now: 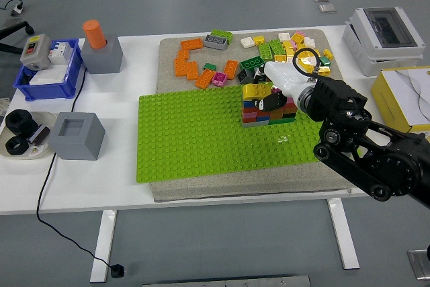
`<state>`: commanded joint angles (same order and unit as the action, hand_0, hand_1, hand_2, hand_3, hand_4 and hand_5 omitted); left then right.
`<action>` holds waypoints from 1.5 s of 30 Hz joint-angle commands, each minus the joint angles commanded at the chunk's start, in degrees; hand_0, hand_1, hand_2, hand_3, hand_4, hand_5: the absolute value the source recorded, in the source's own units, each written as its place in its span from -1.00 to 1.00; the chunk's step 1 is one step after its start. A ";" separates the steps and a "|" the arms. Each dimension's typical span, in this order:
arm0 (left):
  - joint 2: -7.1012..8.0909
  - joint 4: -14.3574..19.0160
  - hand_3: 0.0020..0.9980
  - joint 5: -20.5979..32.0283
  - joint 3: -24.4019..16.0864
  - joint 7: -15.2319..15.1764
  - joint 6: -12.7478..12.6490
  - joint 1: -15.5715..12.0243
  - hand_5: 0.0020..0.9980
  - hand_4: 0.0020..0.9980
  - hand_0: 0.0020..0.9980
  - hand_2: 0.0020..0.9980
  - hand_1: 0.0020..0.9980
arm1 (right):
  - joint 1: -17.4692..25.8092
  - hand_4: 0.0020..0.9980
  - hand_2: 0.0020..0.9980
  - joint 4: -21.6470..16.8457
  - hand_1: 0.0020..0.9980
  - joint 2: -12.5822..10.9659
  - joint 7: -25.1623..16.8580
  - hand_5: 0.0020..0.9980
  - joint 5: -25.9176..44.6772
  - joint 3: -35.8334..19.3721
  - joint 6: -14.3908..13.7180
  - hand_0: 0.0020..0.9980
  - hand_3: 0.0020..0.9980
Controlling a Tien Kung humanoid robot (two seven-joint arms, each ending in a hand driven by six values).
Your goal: Pick up the brick,pile it on top of brick,press brick,pick up the brick,pile it on top of brick,press brick
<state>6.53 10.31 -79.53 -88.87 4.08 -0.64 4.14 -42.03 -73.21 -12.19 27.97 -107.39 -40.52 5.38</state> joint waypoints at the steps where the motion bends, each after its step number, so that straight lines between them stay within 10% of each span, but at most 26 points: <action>1: 0.00 0.00 0.16 0.01 0.01 -0.01 0.00 0.00 -0.45 0.22 0.26 0.10 0.17 | -0.01 0.41 0.74 0.01 0.70 0.00 -0.01 -0.58 -0.01 0.01 0.00 0.82 0.29; 45: -0.06 0.00 0.15 0.10 0.13 -0.36 -0.17 -0.16 -0.45 0.18 0.26 0.10 0.17 | 0.01 0.47 0.74 0.15 0.70 -0.53 -0.06 -0.59 -0.20 0.26 0.14 0.83 0.28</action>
<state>6.47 10.31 -79.43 -88.74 3.73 -0.82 3.98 -42.02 -73.06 -12.71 27.91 -107.59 -40.26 5.52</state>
